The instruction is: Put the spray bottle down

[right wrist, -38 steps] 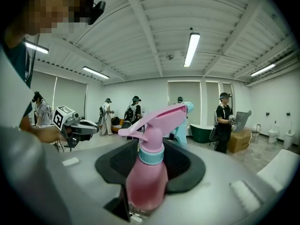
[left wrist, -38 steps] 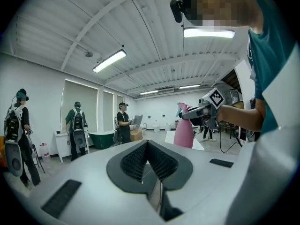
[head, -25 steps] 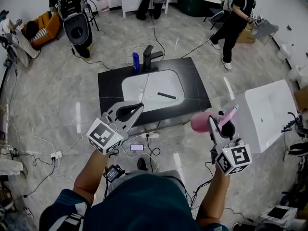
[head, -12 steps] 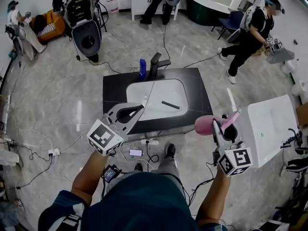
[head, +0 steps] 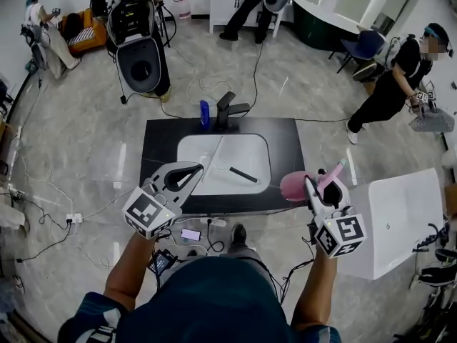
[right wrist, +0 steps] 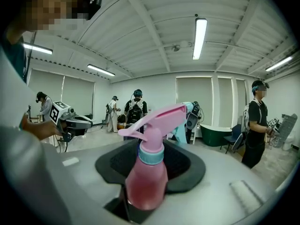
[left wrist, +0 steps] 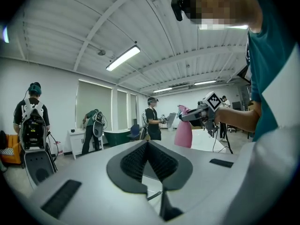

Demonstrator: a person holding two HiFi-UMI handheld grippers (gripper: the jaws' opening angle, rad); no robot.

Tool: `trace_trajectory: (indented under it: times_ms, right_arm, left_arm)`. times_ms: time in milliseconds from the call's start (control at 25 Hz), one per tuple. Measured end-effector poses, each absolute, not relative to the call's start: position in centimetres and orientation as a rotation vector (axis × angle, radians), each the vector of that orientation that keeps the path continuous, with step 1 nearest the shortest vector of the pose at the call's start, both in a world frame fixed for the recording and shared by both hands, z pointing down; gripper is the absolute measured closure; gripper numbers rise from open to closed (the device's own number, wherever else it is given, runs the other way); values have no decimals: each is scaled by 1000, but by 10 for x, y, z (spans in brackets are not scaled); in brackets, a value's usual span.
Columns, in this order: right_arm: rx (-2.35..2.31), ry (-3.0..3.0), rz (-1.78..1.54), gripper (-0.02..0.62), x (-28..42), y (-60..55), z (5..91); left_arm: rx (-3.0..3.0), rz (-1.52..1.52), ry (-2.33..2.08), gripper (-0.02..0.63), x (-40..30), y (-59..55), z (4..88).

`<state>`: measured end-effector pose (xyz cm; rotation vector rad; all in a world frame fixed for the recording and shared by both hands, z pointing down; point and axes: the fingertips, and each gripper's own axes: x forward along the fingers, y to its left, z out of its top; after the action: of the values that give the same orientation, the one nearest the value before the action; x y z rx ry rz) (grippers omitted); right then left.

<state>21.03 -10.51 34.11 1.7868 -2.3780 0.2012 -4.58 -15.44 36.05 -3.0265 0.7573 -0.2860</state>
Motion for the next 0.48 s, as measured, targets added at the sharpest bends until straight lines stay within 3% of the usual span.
trace_trajectory:
  times_ms: [480]
  right_arm:
    - [1699, -2398, 170, 417, 288, -198, 375]
  left_arm:
    - [-3048, -363, 896, 601, 8, -202, 410]
